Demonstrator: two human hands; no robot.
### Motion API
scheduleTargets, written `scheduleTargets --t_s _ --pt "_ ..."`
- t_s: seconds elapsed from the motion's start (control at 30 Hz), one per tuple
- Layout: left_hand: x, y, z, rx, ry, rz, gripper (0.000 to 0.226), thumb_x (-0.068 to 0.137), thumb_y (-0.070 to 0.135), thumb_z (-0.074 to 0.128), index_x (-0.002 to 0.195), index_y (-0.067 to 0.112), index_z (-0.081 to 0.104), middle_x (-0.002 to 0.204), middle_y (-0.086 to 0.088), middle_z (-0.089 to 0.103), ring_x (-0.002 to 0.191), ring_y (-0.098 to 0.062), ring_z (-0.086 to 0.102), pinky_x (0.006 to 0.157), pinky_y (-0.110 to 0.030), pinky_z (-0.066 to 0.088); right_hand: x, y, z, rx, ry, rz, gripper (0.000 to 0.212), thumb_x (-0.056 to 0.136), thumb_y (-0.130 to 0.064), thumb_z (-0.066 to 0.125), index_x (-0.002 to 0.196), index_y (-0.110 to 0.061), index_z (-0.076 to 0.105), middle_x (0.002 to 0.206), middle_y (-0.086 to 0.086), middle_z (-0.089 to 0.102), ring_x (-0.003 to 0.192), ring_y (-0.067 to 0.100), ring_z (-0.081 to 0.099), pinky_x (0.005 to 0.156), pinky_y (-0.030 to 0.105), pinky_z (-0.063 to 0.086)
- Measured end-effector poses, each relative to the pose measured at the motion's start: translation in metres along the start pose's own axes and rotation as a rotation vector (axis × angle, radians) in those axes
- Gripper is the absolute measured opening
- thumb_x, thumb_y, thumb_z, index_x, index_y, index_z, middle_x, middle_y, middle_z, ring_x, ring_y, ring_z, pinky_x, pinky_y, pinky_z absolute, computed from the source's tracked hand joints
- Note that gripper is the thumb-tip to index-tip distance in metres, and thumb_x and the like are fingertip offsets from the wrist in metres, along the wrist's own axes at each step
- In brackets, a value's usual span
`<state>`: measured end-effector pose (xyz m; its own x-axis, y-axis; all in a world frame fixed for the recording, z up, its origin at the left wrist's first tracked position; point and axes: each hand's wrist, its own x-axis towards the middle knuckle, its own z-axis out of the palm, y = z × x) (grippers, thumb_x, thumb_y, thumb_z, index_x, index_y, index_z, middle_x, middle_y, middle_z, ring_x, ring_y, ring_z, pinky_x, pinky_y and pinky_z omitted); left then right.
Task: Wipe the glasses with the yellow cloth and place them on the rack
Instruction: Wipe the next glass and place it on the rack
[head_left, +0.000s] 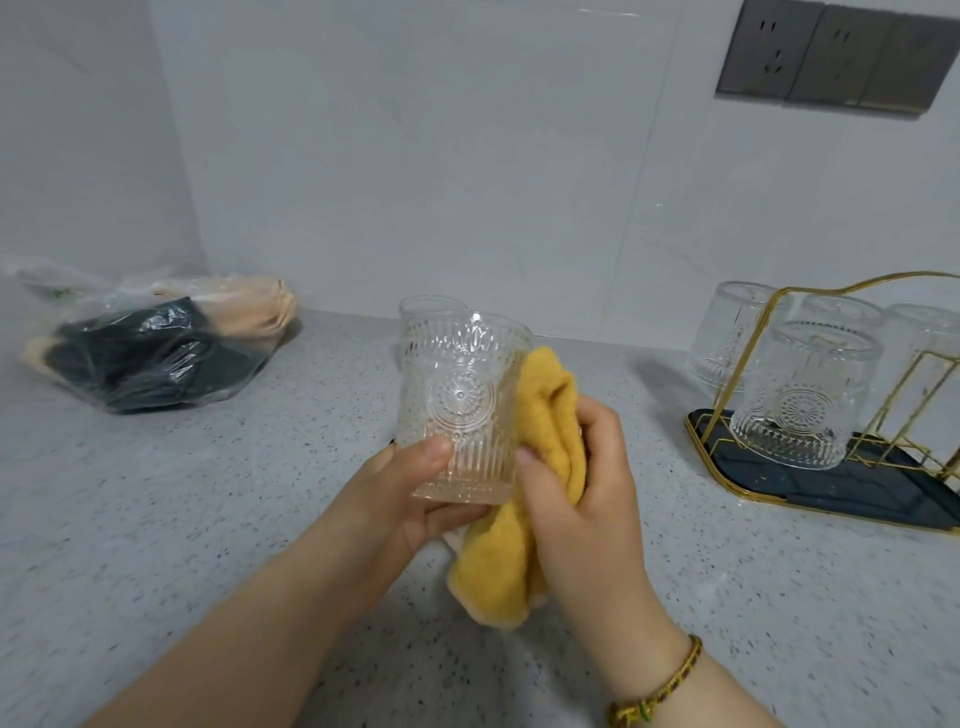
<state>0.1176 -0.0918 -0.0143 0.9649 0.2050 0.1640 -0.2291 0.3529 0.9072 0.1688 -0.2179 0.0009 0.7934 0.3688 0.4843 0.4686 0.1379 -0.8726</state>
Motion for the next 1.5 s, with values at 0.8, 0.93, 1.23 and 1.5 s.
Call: scheduleTargets --t_s 0.8,0.93,1.23,1.5 --pt "0.000 -0.016 0.012 0.029 0.132 -0.074 0.090 0.044 0.037 0.071 0.127 0.012 0.047 0.107 -0.010 0.071 0.091 -0.024 0.070 0.071 -0.030 0.058 0.005 0.007 -0.003 -0.079 0.038 -0.046 0.024 0.069 -0.034 0.055 0.092 -0.041 0.050 0.101 -0.008 0.057 0.090 -0.003 0.053 0.076 0.007 0.042" --pt "0.003 -0.012 0.010 -0.081 0.132 -0.068 0.080 0.045 0.035 0.069 0.118 0.008 0.053 0.096 -0.011 0.074 0.085 -0.025 0.072 0.067 -0.030 0.059 0.016 0.007 -0.013 0.004 0.000 0.128 0.015 0.083 -0.012 0.057 0.073 -0.024 0.057 0.066 -0.007 0.056 0.061 0.006 0.051 0.058 0.018 0.043" --pt "0.005 0.000 -0.003 -0.079 0.092 -0.035 0.061 0.049 0.036 0.070 0.101 0.004 0.065 0.093 -0.013 0.073 0.083 -0.023 0.071 0.065 -0.027 0.057 -0.007 0.007 0.008 -0.278 -0.065 -0.205 0.037 0.064 -0.036 0.045 0.099 -0.038 0.055 0.121 -0.013 0.047 0.110 -0.017 0.040 0.086 0.000 0.033" --pt "0.004 -0.011 0.004 -0.038 0.133 -0.061 0.090 0.046 0.036 0.073 0.127 0.007 0.048 0.112 -0.014 0.068 0.099 -0.026 0.067 0.081 -0.034 0.057 0.008 0.006 -0.006 -0.082 -0.088 0.087 0.006 0.085 -0.032 0.055 0.087 -0.035 0.050 0.086 -0.010 0.058 0.076 -0.005 0.055 0.065 0.008 0.044"
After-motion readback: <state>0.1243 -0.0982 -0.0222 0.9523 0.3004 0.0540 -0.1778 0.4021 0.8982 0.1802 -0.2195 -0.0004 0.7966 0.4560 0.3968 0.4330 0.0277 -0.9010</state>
